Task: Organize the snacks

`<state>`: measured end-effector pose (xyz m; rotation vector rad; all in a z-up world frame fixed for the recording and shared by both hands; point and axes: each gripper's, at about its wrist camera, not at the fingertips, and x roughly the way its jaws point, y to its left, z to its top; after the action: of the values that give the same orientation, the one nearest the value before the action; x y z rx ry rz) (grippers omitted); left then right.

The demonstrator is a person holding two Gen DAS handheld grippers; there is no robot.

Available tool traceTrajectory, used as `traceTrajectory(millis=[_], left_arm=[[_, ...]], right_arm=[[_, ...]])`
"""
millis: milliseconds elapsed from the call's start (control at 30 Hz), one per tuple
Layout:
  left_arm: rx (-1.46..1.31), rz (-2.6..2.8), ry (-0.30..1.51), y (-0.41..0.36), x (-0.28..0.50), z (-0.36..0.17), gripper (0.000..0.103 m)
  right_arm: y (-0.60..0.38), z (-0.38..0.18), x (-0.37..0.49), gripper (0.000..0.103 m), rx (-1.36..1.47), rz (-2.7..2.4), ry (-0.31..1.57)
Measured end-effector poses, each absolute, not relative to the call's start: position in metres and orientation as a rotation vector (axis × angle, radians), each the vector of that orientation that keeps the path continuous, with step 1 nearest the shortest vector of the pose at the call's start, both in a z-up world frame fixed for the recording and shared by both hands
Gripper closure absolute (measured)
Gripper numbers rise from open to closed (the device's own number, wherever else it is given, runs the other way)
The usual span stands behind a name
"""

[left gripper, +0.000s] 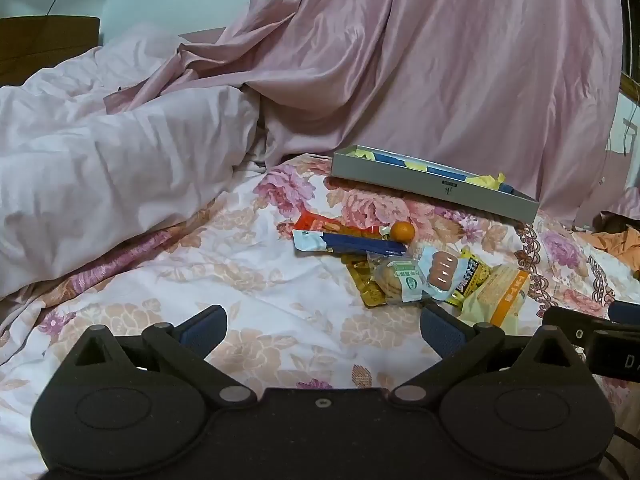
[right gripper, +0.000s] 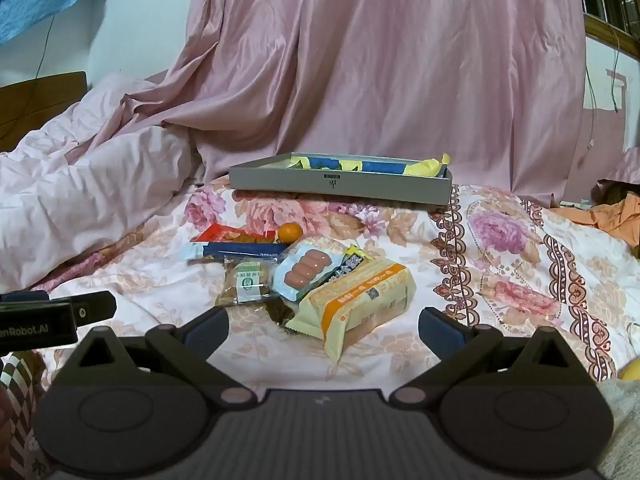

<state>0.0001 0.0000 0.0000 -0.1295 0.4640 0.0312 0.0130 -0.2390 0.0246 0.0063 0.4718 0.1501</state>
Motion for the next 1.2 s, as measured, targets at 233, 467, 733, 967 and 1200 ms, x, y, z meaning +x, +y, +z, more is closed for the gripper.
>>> traceTrajectory(millis=[233, 467, 733, 967, 1200], left_arm=[[-0.131, 0.021, 0.465, 0.0002, -0.0008, -0.0005, 0.001], [-0.128, 0.019, 0.468, -0.0008, -0.0008, -0.0017, 0.001], [-0.116, 0.022, 0.477, -0.0011, 0.0006, -0.0032, 0.001], [-0.116, 0.021, 0.474, -0.0016, 0.0009, -0.0029, 0.001], [-0.115, 0.019, 0.472, -0.0014, 0.0004, -0.0019, 0.001]], right_arm=[[-0.2389, 0.0244, 0.0133, 0.000, 0.006, 0.150, 0.474], [-0.2387, 0.0243, 0.0137, 0.000, 0.008, 0.150, 0.475], [-0.2383, 0.0249, 0.0134, 0.000, 0.012, 0.150, 0.477], [-0.2384, 0.0242, 0.0136, 0.000, 0.013, 0.150, 0.479], [-0.2386, 0.0243, 0.0137, 0.000, 0.013, 0.151, 0.481]])
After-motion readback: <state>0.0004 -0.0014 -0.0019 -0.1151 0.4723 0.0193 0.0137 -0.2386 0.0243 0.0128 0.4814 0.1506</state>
